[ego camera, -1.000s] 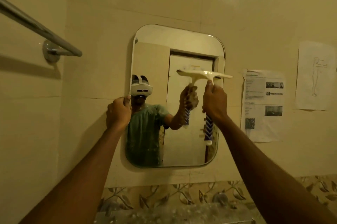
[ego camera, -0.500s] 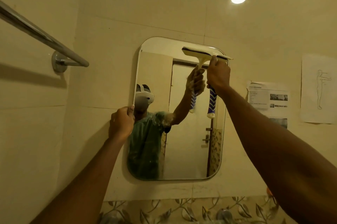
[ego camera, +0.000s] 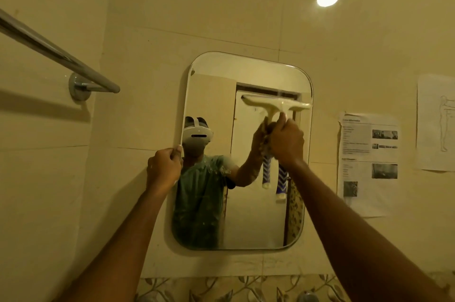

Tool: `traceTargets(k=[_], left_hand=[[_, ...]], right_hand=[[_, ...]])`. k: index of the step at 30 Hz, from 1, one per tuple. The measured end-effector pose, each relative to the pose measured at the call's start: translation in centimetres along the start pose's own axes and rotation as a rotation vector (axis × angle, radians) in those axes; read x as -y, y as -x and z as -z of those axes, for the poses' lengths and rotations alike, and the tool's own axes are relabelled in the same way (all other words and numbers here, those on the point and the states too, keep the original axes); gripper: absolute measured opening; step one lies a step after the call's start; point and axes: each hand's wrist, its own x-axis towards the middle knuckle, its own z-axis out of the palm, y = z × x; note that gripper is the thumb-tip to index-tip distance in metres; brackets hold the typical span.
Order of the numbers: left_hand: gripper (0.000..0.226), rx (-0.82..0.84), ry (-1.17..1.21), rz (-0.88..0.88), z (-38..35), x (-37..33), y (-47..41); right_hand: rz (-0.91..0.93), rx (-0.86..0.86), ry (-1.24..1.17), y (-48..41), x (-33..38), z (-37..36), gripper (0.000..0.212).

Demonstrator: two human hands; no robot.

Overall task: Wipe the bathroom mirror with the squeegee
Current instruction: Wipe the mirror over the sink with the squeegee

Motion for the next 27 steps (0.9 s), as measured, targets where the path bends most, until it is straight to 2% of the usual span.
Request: traceTargets(k=[3,12,17,22,27], left_hand=[[0.045,0.004,0.013,0.005,0.1,-0.2,0.2],[0.045,-0.019,0.021,-0.028,0.0,0.1,0.4],[0.047,-0.049,0.021,-0.022,-0.4,0.1,0.5],[0.045,-0.069,-0.006,-0.034,-0.2,0.0,0.7],[0.044,-0.081,-0.027,-0.059,-0.3,0.2,0.7]], right_hand=[[0.006,-0.012,-0.007,1.4,-0.3,0.2,0.041],[0.058,-0.039,0.066,-7.2,4.5,1.8,0.049],[-0.017,0.034,-0.015,-2.1,0.3,1.0,0.050],[-0.022,0.012,0.018,3.2,-2.2,0.6,0.044],[-0.003,-0.010,-0.015,-3.2,1.8,2.3,0.046]])
